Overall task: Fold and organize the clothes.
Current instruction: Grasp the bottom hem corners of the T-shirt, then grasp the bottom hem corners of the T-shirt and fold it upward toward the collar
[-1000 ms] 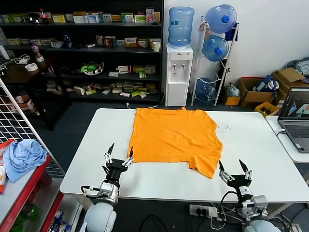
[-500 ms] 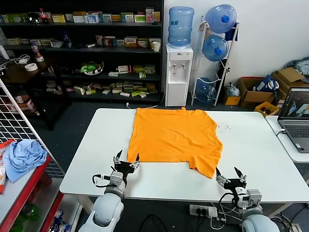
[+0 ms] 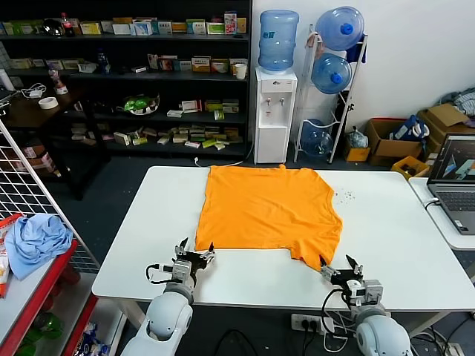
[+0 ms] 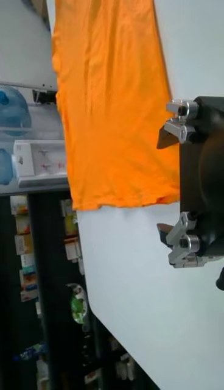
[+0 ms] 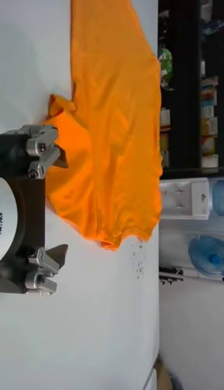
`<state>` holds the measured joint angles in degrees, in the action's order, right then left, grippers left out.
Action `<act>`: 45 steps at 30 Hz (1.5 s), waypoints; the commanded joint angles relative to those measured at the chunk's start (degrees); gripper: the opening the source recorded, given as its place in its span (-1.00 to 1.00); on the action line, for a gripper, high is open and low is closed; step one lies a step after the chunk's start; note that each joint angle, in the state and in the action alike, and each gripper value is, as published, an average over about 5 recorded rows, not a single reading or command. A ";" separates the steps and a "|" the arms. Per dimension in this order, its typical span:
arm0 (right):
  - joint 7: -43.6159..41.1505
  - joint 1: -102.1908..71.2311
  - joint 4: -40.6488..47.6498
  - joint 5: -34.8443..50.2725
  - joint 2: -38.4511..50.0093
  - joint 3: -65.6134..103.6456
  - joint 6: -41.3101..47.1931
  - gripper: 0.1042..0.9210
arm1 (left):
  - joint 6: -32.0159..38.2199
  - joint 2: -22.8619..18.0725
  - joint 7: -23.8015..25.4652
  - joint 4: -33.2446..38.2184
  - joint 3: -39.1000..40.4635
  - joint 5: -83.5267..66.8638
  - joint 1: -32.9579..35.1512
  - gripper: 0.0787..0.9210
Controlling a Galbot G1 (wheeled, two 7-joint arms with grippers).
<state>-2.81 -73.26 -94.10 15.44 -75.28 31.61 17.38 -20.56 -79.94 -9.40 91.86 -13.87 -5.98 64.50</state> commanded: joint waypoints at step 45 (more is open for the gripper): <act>1.14 -18.22 -16.45 -3.13 5.94 0.94 2.58 -0.95 | -2.17 6.33 -0.23 14.51 -0.11 -4.74 9.89 -0.96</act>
<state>-1.83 -83.15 -104.14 13.06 -71.20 31.83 19.65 -22.79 -76.05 -9.56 99.49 -14.04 -10.32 70.61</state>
